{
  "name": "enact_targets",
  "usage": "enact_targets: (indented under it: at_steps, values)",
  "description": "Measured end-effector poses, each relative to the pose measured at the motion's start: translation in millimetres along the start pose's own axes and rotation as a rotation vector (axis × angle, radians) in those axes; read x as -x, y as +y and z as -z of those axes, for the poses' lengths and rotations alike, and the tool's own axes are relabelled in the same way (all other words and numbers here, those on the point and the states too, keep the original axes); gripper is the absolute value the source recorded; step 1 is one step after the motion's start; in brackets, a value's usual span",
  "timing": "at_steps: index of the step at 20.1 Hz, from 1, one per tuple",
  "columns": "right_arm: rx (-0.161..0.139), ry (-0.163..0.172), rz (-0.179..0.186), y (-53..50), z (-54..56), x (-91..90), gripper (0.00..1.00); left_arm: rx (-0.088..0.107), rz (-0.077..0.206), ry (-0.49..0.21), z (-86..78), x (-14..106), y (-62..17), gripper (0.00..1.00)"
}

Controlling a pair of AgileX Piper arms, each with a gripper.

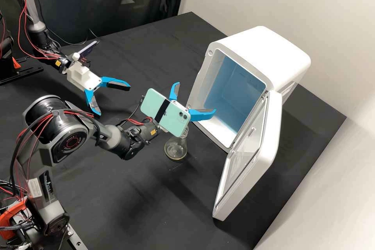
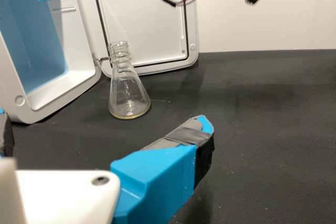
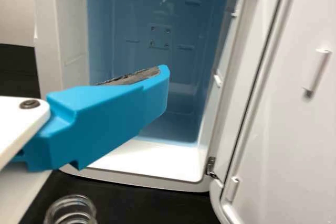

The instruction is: Place the flask in the incubator

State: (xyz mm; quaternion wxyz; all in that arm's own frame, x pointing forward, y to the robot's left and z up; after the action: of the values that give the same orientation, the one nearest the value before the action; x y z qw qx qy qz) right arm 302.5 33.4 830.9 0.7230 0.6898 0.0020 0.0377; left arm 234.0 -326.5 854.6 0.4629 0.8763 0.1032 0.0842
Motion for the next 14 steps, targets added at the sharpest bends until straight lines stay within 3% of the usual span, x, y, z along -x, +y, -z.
enact_targets:
  at_steps: [3, 6, 9, 12, 14]
  values:
    - [-0.017, -0.009, -0.003, -2.8, -12.7, 9.1, 1.00, -0.003, -0.011, -0.002, -0.6, 0.6, 2.6, 1.00]
    - [-0.016, -0.021, 0.005, -6.9, -26.2, 23.3, 1.00, -0.002, -0.010, -0.002, -0.8, 1.5, 1.9, 1.00]
    - [-0.019, -0.038, 0.010, -7.0, -35.7, 33.5, 1.00, -0.003, -0.007, -0.012, -3.4, 1.4, 1.2, 1.00]
    - [-0.046, -0.059, 0.019, -4.1, -43.0, 43.1, 1.00, -0.004, -0.006, -0.020, -5.1, 1.1, 1.0, 1.00]
    - [-0.048, -0.070, 0.022, -2.4, -46.0, 50.6, 1.00, -0.005, -0.005, -0.024, -6.1, 0.8, 0.8, 1.00]
